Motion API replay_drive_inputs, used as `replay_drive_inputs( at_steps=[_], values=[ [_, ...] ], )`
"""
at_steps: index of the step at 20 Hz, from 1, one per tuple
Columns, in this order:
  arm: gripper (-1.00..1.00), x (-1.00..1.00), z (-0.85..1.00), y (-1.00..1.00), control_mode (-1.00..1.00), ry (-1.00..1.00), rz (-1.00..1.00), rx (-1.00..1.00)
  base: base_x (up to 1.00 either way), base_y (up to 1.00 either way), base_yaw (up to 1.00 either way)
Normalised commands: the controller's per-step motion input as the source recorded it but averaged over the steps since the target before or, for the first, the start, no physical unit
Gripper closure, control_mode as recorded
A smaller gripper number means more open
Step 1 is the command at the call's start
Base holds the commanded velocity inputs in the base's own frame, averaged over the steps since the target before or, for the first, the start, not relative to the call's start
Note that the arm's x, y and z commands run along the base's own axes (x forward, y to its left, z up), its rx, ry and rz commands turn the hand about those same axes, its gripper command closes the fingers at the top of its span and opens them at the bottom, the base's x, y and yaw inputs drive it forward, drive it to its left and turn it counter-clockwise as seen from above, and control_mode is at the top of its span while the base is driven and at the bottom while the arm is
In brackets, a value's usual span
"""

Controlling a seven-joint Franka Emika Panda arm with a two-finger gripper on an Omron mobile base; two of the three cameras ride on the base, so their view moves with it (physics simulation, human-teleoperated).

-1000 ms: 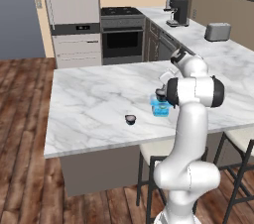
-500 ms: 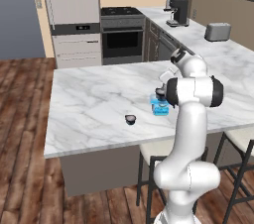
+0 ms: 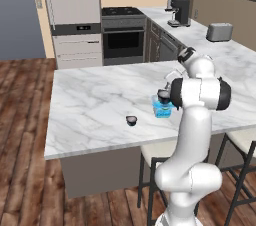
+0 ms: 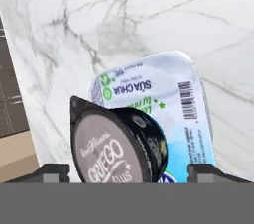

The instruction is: Stack the yogurt containers by placing the smaller containers on top of the larger containers.

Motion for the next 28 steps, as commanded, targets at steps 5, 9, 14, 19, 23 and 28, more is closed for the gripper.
replay_drive_inputs(
  at_steps=[5,9,14,19,23,28],
  values=[
    [-1.00,-0.74,0.36,0.01,-1.00,-0.18,-0.19,0.00,0.00,0.00,0.00],
    [-1.00,-0.95,0.38,0.21,-1.00,-0.18,-0.25,0.00,0.00,0.00,0.00],
    [-1.00,-0.76,0.54,0.50,-1.00,-0.09,-0.24,-0.04,0.00,0.00,0.00],
    [-1.00,-0.24,0.61,0.76,-1.00,0.03,-0.19,-0.12,0.00,0.00,0.00],
    [-1.00,-0.19,0.50,0.69,-1.00,0.12,-0.15,-0.13,0.00,0.00,0.00],
    [-1.00,-0.28,0.26,0.56,-1.00,0.20,-0.16,-0.11,0.00,0.00,0.00]
  ],
)
